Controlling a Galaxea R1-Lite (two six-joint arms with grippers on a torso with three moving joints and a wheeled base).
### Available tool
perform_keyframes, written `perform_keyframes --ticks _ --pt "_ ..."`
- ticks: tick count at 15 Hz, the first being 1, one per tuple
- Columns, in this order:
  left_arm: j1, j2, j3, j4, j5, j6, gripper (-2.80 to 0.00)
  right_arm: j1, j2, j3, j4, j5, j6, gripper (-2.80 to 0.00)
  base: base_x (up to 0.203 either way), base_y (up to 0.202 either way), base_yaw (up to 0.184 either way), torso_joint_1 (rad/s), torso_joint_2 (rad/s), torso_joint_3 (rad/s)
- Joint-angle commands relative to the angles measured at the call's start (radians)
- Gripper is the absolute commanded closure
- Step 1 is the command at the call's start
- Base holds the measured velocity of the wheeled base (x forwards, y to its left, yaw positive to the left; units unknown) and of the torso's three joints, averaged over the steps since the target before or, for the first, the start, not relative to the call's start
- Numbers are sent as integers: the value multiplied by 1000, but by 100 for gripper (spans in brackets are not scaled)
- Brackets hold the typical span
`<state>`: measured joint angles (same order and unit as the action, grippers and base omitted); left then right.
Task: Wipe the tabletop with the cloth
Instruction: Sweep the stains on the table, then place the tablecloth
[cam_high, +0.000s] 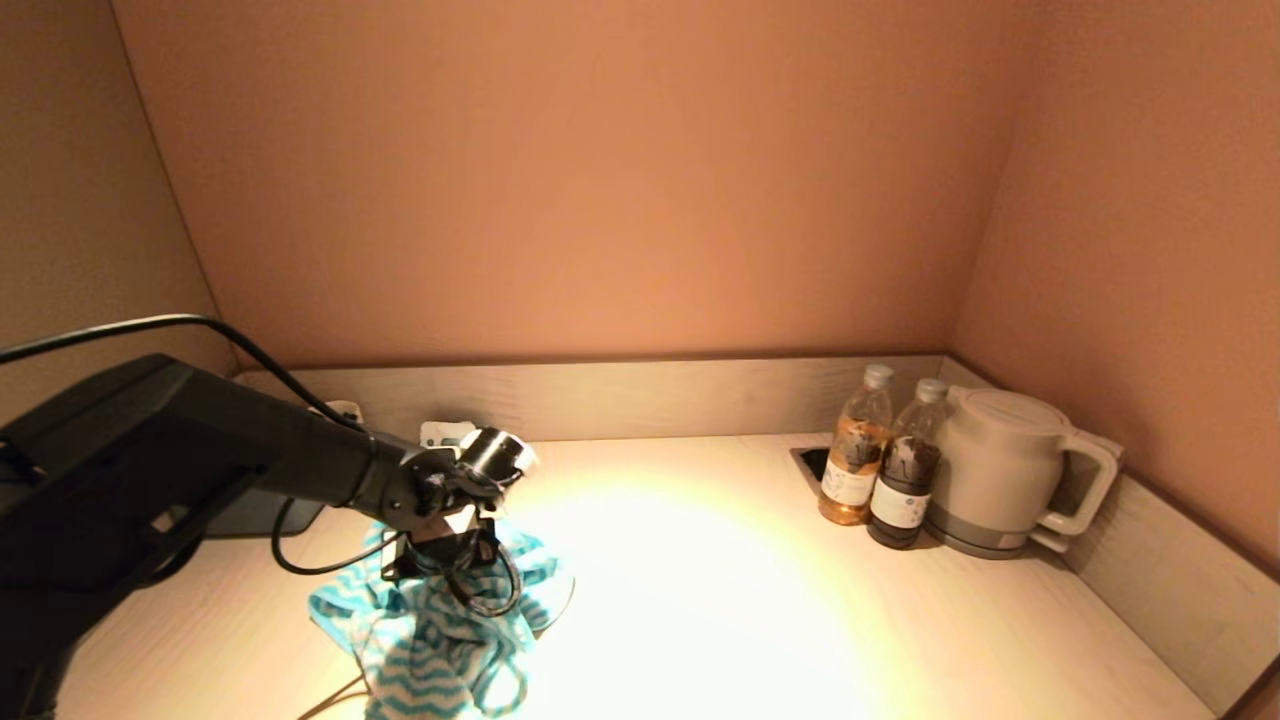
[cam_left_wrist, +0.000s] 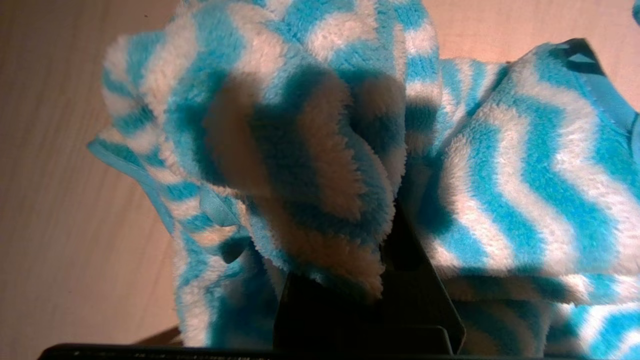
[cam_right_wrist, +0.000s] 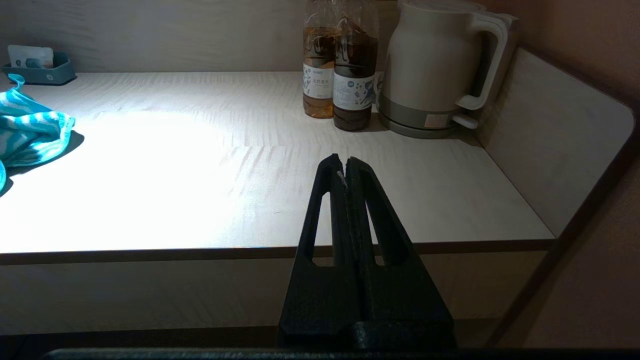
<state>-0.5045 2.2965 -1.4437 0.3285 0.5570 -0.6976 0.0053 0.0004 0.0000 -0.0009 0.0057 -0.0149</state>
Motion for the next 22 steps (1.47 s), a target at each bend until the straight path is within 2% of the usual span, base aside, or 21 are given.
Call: perform_keyframes --ticks 1,4,7,10,12,16,18,20,22 --pt "32 -157 48 3 0 -5 0 1 0 0 1 0 0 0 0 0 0 0 0 0" --pt "78 -358 94 9 -2 8 0 1 0 0 1 0 0 0 0 0 0 0 0 0" --pt "153 -495 126 12 -3 54 0 1 0 0 1 0 0 0 0 0 0 0 0 0" --pt "252 -607 174 11 -3 127 0 1 0 0 1 0 0 0 0 0 0 0 0 0" --pt "343 -684 203 7 -3 186 0 1 0 -2 1 0 0 0 0 0 0 0 0 0" --pt "498 -803 214 1 -19 272 0 1 0 0 -1 0 0 0 0 0 0 0 0 0" --pt "563 -848 208 -2 -21 341 0 1 0 0 1 0 0 0 0 0 0 0 0 0" --pt "600 -868 223 -4 -23 386 0 1 0 0 1 0 0 0 0 0 0 0 0 0" --pt "602 -874 281 -4 -30 394 0 1 0 0 1 0 0 0 0 0 0 0 0 0"
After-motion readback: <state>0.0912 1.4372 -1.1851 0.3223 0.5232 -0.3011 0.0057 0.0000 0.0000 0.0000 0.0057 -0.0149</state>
